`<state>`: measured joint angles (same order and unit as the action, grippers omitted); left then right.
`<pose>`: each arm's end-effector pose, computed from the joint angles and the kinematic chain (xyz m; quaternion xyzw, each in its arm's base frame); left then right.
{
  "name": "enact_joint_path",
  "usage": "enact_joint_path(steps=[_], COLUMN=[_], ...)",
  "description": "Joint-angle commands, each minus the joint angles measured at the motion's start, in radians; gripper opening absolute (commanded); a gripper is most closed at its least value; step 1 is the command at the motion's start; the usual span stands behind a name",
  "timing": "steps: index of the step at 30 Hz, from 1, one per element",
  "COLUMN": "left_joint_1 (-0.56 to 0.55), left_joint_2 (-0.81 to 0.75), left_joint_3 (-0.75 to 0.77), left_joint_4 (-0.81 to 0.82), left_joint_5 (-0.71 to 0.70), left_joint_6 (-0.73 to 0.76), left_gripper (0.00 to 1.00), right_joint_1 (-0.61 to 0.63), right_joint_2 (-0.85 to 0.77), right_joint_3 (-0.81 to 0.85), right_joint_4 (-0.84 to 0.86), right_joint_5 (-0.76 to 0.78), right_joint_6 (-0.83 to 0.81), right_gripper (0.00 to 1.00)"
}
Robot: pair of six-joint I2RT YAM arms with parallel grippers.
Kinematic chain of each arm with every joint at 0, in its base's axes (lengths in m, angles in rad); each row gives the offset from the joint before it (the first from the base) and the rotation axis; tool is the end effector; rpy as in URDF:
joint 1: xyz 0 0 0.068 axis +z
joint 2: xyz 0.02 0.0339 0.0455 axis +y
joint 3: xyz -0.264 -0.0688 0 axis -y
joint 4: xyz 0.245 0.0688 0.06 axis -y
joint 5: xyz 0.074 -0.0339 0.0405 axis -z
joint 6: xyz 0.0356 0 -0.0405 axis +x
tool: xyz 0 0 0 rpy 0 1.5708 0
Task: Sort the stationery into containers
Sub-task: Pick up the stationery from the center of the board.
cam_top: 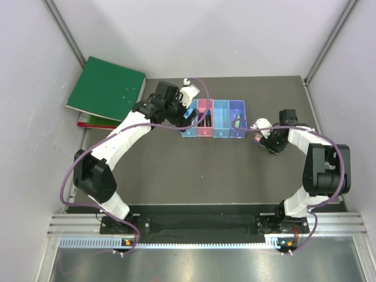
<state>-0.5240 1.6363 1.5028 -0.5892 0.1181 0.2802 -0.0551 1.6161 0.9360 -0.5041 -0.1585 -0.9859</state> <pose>0.3183 -0.1888 0.3315 0.3784 0.8278 -0.1033 0.4011 0.3012 -0.0110 0.1687 -0.4526 0.8674 -0.0278 0.2048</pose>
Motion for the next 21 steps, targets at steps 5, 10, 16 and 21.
enact_joint_path(steps=[5, 10, 16, 21], left_joint_1=[0.005, 0.004, 0.002, -0.002], left_joint_2=[-0.118, -0.150, -0.113, -0.032], left_joint_3=[-0.058, -0.075, -0.029, 0.074], left_joint_4=[0.002, 0.028, 0.065, 0.103], left_joint_5=[0.089, 0.210, 0.360, 0.457], left_joint_6=[-0.058, -0.131, -0.223, -0.266], left_gripper=[0.99, 0.99, 0.99, 0.98], right_joint_1=[-0.006, -0.006, 0.003, 0.026], right_joint_2=[-0.259, -0.433, -0.596, -0.642], right_joint_3=[-0.045, -0.040, 0.023, 0.098], right_joint_4=[-0.074, -0.184, -0.270, -0.278], right_joint_5=[-0.041, -0.104, -0.173, -0.179], right_joint_6=[-0.020, 0.016, 0.058, 0.085], right_gripper=[0.00, 0.00, 0.00, 0.00])
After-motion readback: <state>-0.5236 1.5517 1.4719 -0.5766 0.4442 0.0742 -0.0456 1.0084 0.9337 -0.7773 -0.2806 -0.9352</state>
